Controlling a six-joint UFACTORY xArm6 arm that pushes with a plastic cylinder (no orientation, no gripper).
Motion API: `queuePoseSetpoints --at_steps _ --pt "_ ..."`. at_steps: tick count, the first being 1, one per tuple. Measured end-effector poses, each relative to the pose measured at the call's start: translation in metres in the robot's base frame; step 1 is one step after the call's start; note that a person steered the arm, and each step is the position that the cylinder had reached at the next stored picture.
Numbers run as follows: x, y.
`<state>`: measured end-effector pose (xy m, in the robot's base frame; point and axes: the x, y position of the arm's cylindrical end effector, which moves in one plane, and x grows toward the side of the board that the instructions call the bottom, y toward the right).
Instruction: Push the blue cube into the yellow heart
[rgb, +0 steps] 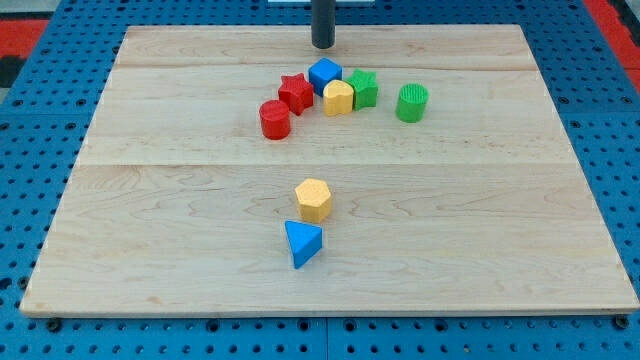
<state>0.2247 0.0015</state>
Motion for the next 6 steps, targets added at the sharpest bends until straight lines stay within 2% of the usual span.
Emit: queuePoseSetpoints --at_steps 3,6 --pt "0.029 -0.018" --pt "0.052 0.002"
